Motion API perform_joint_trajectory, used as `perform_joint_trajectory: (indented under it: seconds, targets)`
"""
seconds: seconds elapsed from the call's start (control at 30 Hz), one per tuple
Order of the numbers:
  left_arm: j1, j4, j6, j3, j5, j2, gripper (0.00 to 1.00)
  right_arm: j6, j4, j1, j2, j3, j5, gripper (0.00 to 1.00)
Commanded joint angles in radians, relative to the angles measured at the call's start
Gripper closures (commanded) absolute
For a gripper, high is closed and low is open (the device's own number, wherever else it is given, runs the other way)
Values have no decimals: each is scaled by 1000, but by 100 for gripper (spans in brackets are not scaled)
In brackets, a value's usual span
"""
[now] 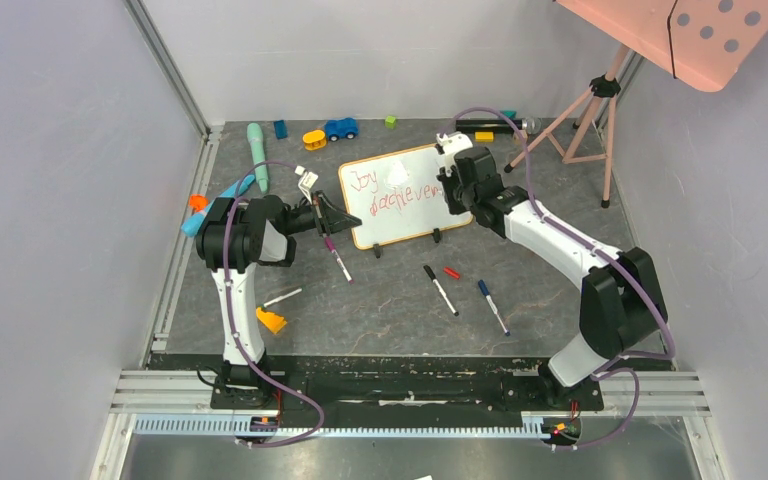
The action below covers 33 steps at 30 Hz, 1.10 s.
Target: Write a sentence on the whiteboard
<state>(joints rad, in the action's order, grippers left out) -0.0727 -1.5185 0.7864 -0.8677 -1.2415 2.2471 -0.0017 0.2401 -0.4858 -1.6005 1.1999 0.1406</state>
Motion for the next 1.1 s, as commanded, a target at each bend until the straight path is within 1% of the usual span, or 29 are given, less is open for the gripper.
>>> perform_joint_trajectory:
  seconds: [0.0, 0.4, 0.6, 0.7, 0.83, 1.07]
  targets:
    - [-16, -39, -75, 17, -98, 46, 98, 0, -36, 12, 25, -42, 18, 100]
    - [-17, -39, -72, 16, -97, 48, 98, 1, -38, 13, 61, -44, 8, 100]
    - [-16, -39, -73, 16, -98, 46, 98, 1, -78, 13, 151, -47, -56, 100]
    - [-16, -39, -73, 16, -97, 47, 98, 0, -85, 15, 180, -54, -53, 100]
    - [-17, -39, -72, 15, -97, 47, 98, -6, -81, 22, 175, -62, -25, 100]
    - [-16, -39, -73, 15, -99, 47, 98, -7, -81, 30, 121, -51, -39, 100]
